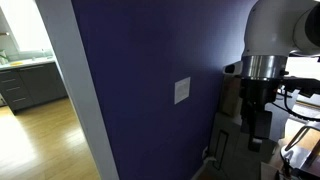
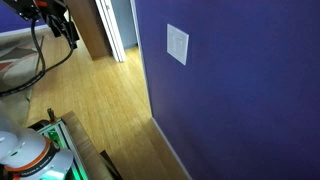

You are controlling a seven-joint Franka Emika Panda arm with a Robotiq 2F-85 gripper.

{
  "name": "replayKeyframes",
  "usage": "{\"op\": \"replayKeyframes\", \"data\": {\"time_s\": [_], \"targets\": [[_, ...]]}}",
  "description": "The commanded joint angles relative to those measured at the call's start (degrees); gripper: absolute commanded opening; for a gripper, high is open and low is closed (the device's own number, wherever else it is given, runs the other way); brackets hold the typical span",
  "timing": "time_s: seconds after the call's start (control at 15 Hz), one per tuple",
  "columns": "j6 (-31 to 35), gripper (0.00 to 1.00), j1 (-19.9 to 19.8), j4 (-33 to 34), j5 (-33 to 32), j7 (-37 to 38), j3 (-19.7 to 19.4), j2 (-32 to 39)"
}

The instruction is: Press the left lights switch on the wall

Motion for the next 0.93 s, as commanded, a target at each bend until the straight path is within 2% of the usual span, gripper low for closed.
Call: {"op": "replayKeyframes", "data": {"time_s": [0.0,0.6,0.87], "targets": [[-0.4,1.00,-1.6,0.2,0.7,-0.9,1.0,0.1],[-0.4,1.00,-1.6,0.3,0.7,-0.9,1.0,0.1],[3.0,1.00,-6.7,0.2,-7.8,3.2,3.8,3.8]]}}
